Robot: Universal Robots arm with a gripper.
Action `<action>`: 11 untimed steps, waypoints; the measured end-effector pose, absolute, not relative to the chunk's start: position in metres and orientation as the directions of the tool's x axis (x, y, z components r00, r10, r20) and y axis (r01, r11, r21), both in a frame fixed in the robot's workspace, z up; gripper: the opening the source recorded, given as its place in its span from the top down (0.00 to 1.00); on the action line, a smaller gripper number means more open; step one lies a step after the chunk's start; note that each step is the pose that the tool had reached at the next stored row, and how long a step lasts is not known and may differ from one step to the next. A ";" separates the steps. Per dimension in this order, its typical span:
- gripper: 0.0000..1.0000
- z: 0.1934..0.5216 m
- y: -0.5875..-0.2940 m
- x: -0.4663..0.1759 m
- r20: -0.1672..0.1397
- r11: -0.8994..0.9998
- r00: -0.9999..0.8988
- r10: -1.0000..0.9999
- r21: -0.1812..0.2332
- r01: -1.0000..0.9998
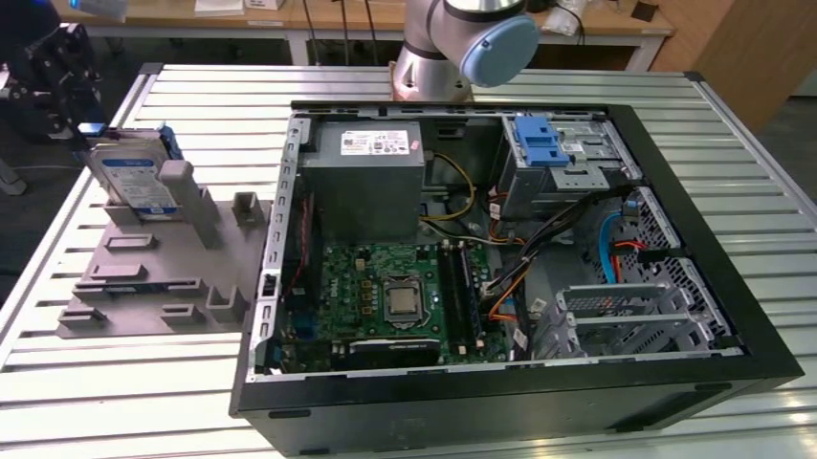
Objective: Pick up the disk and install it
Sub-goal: 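Pick up the disk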
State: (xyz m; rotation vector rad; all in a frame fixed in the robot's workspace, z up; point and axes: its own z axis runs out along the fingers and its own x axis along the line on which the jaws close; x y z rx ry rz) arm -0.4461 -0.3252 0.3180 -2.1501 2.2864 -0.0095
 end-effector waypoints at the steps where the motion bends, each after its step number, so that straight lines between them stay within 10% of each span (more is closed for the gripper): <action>1: 0.45 0.317 -0.325 -0.446 0.002 0.061 -0.061 -0.998 -0.006 -0.998; 11: 0.45 0.317 -0.325 -0.446 0.002 0.061 -0.061 -0.998 -0.006 -0.998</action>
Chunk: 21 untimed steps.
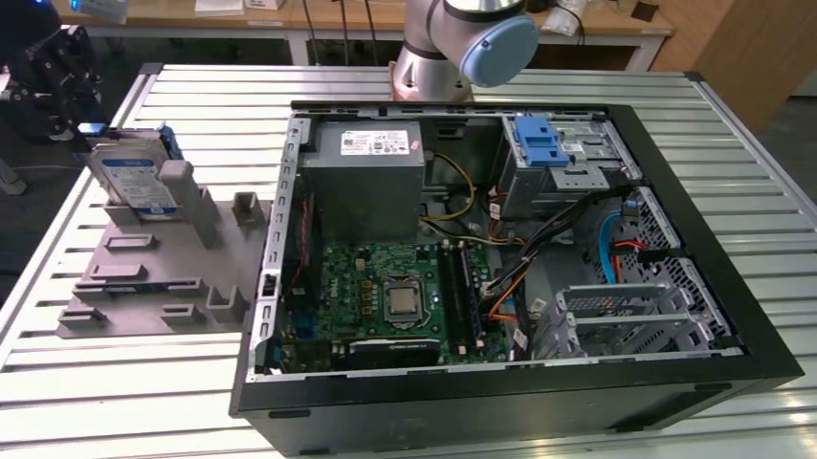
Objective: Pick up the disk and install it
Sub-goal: 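Pick up the disk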
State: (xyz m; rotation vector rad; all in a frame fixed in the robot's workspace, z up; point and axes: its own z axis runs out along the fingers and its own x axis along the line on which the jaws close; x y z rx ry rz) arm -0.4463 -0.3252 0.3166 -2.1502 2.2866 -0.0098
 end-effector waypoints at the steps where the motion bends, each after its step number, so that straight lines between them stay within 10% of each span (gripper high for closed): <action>1: 0.45 0.317 -0.325 -0.446 0.002 0.061 -0.061 -0.998 -0.006 -0.998; 21: 0.45 0.294 -0.325 -0.447 0.003 0.061 -0.061 -0.998 -0.005 -0.998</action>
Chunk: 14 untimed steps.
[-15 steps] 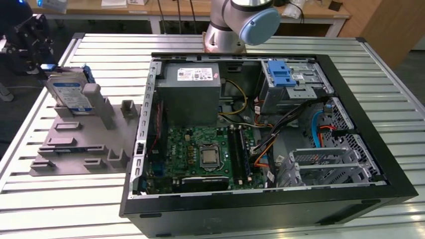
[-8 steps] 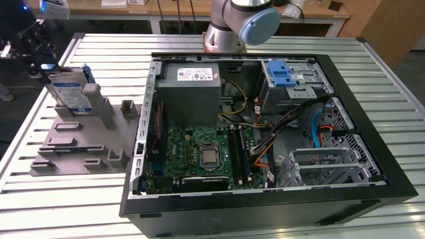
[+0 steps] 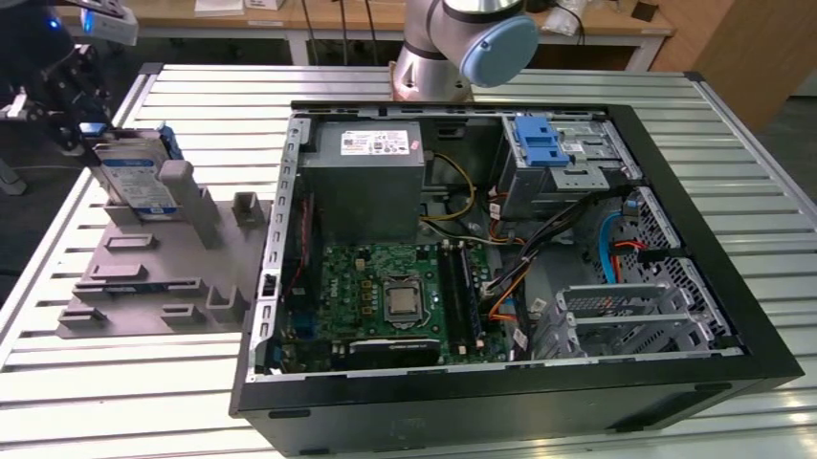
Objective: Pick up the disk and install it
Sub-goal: 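Pick up the disk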
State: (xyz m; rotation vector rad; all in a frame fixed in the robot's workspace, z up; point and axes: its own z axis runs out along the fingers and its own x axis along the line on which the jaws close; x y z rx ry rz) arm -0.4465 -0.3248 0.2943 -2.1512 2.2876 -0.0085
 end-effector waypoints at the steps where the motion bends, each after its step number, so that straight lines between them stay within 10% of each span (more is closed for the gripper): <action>1: 0.45 0.294 -0.325 -0.447 0.003 0.061 -0.061 -0.998 -0.004 -0.998; 14: 0.54 0.290 -0.325 -0.447 0.003 0.061 -0.061 -0.998 -0.003 -0.998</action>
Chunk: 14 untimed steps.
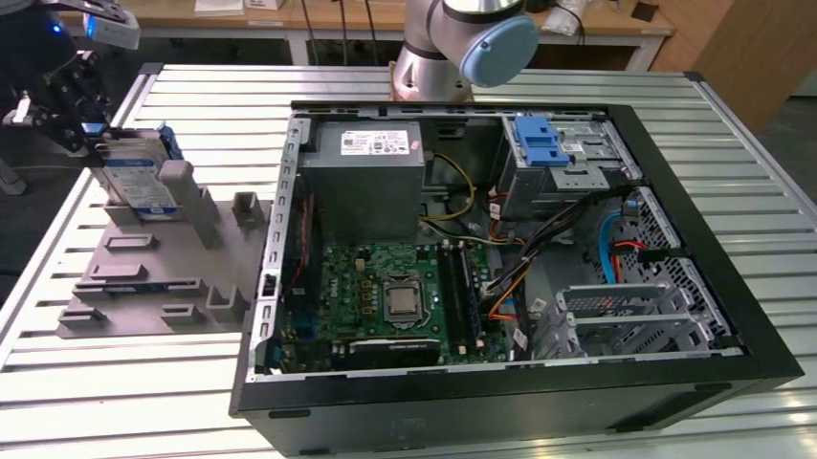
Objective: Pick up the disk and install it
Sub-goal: 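Pick up the disk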
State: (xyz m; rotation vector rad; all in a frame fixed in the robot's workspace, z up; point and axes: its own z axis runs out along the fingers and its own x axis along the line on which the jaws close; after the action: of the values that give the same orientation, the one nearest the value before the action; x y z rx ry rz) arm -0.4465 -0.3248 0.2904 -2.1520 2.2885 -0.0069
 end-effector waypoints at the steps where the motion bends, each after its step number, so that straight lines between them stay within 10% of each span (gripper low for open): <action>1: 0.54 0.290 -0.325 -0.447 0.003 0.061 -0.061 -0.998 -0.003 -0.998; 14: 0.63 0.290 -0.325 -0.447 0.003 0.055 -0.055 -0.998 -0.003 -0.998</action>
State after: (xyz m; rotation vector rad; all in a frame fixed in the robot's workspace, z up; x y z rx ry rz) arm -0.4466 -0.3253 0.2903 -2.1594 2.2815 -0.0072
